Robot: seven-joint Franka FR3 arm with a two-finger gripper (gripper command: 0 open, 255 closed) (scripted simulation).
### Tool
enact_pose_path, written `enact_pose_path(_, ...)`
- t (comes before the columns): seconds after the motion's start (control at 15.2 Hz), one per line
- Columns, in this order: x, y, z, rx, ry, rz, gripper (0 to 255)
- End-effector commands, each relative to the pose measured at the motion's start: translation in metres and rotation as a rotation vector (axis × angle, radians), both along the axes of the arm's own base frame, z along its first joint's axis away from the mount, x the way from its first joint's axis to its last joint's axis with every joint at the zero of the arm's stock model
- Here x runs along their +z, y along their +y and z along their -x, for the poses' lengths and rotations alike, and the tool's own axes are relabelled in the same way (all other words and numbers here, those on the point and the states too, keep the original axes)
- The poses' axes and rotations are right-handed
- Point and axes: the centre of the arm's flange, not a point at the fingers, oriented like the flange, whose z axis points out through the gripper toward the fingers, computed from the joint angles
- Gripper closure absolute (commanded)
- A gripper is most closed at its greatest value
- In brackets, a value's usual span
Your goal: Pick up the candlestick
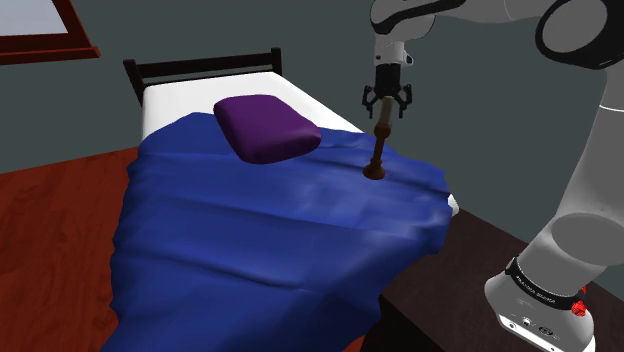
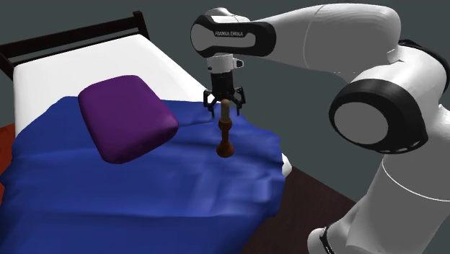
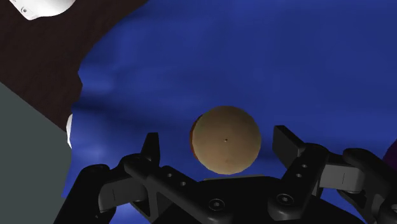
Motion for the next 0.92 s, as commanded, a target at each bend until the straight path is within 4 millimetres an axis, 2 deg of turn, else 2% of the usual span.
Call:
enact_pose_path(0.0,-0.012,-0.003,-0.006,-0.014,0.01,-0.002,0)
enact_pose_path(0.33,-0.039,-0.003,-0.006,-0.014,0.01,-0.002,0)
enact_pose_path(0.46,-0.042,-0.003,-0.006,-0.014,0.01,-0.002,0)
enact_pose_path(0.53,-0.042,-0.004,-0.005,-0.014,0.01,-0.002,255)
enact_pose_path(0.86,-0.042,-0.004,-0.005,-0.014,0.01,-0.002,255)
